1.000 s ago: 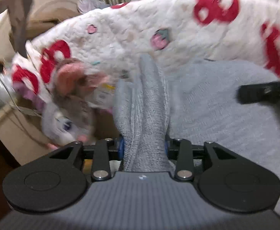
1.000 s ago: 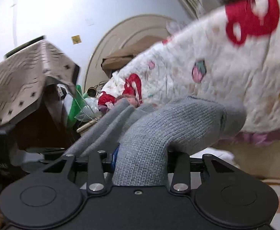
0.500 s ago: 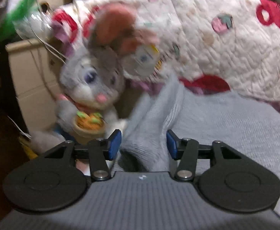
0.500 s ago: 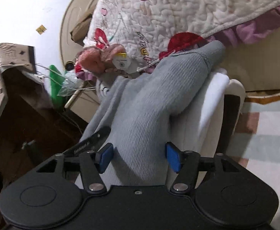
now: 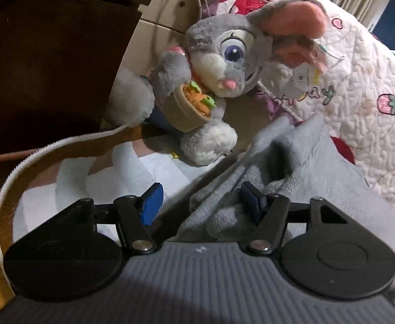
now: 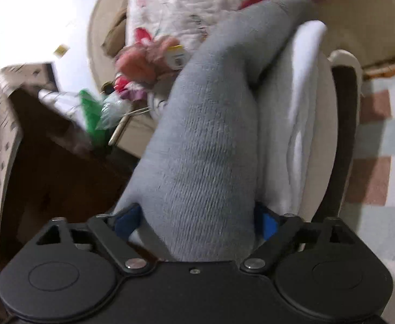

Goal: Fold clothes
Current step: 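Lift the folded cardigan with both grippers toward the white clothes stack, then lower the cardigan onto the white clothes stack and open both grippers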

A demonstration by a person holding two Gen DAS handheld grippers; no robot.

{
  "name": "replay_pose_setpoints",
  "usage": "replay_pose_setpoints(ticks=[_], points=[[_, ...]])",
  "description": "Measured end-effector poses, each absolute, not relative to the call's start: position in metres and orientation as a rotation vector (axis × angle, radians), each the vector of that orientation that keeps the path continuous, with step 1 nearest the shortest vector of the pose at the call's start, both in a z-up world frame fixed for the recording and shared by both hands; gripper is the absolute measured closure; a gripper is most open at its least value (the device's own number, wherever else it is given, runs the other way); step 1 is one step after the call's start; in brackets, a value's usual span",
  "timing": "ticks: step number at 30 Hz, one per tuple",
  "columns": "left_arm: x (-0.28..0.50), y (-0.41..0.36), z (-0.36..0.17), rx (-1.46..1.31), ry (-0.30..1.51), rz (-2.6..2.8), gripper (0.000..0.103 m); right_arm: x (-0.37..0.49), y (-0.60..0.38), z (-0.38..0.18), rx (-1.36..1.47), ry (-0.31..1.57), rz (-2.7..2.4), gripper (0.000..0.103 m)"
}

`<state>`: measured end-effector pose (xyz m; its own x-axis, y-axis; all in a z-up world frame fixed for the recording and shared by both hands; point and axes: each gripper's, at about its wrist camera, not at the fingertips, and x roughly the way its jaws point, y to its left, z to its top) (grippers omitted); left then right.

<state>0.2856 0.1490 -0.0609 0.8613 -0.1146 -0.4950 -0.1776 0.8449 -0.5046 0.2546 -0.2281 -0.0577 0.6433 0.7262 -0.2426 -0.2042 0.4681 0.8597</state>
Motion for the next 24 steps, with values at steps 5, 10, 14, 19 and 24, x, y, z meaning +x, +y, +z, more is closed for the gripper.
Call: replay_pose_setpoints(ticks=[5,10,14,19,24], points=[[0.293,0.140,-0.062,-0.477,0.533,0.093,0.044,0.249,-0.232,-0.063,1.288,0.718,0.663,0.043],[0.283,0.122,-0.041,-0.172,0.527,0.398,0.050,0.248,-0.210,-0.061,0.937,0.757,0.527,0.045],[0.251,0.115,0.003,-0.201,0.320,0.156,0.053,0.245,-0.205,-0.048,0.828,0.714,0.512,0.045],[0.243,0.077,0.008,-0.236,0.350,-0.337,0.051,0.247,-0.197,-0.046,0.836,0.750,0.504,0.042],[0.256,0.060,-0.036,-0.285,0.496,-0.295,0.049,0.242,-0.215,-0.032,0.834,0.834,0.528,0.032]])
